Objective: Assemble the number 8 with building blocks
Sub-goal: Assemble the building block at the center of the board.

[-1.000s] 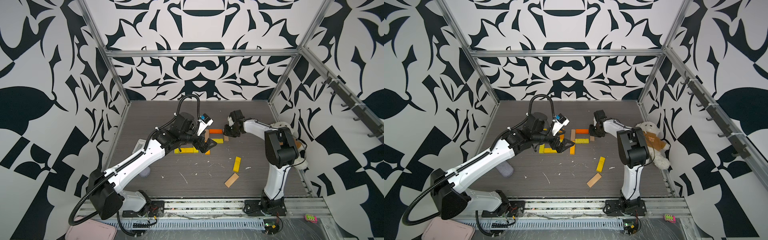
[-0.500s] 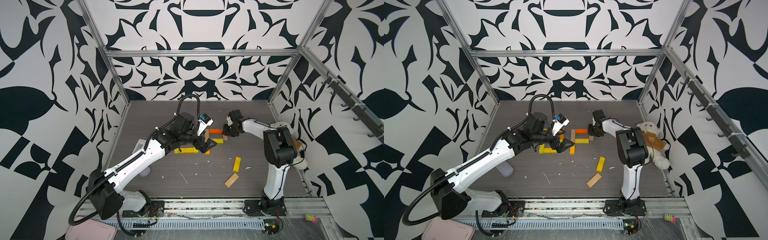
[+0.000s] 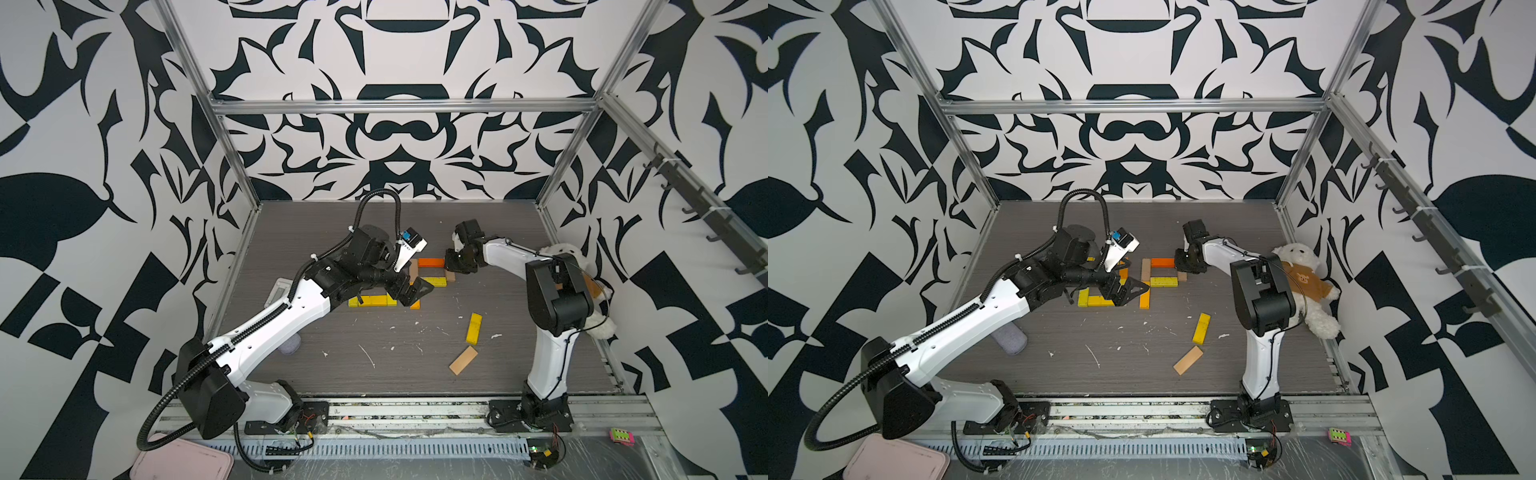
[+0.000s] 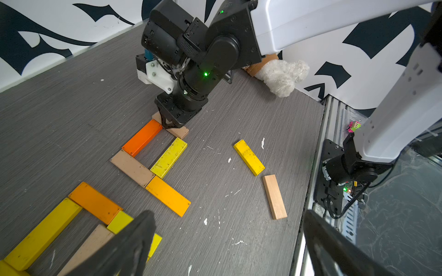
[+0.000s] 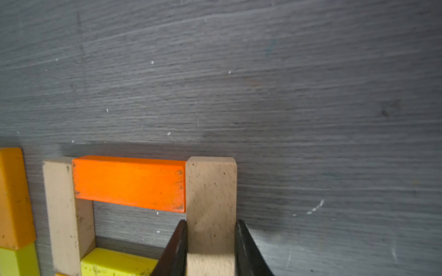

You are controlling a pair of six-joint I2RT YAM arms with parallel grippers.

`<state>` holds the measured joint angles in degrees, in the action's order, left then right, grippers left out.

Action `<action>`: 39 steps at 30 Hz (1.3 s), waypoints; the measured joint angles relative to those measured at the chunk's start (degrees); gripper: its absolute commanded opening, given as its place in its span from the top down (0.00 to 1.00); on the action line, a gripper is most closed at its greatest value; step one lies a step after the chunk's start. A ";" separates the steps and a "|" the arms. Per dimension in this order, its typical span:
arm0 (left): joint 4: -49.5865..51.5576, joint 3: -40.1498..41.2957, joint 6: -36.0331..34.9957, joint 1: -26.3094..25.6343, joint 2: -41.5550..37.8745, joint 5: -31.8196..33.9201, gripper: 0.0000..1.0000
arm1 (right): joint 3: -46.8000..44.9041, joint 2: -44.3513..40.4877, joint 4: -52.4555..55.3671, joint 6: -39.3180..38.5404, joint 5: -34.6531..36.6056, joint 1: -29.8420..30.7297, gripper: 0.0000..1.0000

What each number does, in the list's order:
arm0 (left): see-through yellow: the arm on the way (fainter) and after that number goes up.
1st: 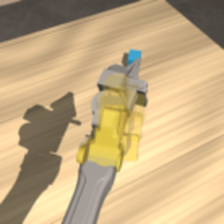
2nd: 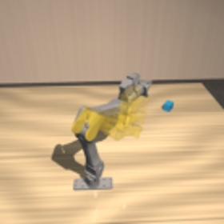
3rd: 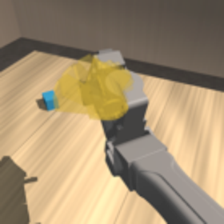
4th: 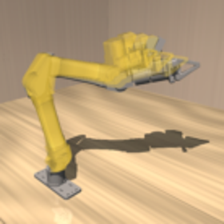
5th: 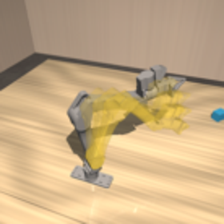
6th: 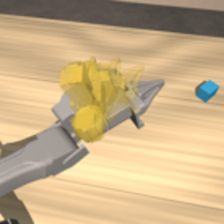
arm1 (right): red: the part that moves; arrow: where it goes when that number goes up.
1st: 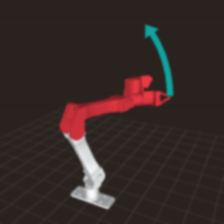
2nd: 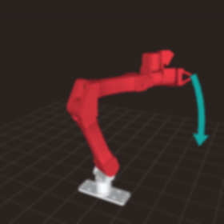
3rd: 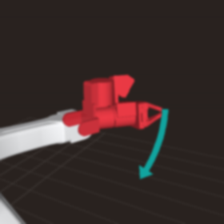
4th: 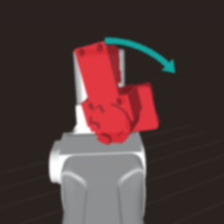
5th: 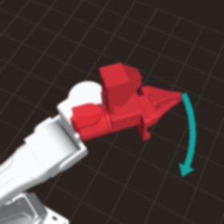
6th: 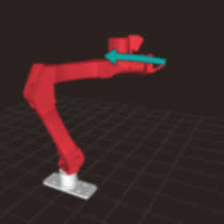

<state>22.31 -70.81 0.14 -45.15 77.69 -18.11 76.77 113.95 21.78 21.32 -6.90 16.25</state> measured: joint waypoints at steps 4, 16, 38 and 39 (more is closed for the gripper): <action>0.02 0.00 -0.07 -0.15 0.00 0.24 0.01 | 0.00 -0.02 0.00 0.02 0.76 0.31 0.73; 0.02 0.00 -0.20 -0.26 0.00 0.35 0.01 | -0.13 -0.07 -0.13 0.02 1.81 0.74 0.73; 0.09 0.00 -0.87 -0.85 0.07 1.49 0.01 | -1.64 -0.44 0.31 1.07 1.33 1.09 0.56; 0.09 0.00 -0.94 -0.87 0.07 1.53 0.01 | -1.70 -0.48 0.20 1.09 1.31 1.09 0.55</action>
<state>22.39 -70.81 -0.80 -46.02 77.76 -16.58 75.07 113.47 21.98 22.41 -5.58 17.34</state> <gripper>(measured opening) 0.994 0.434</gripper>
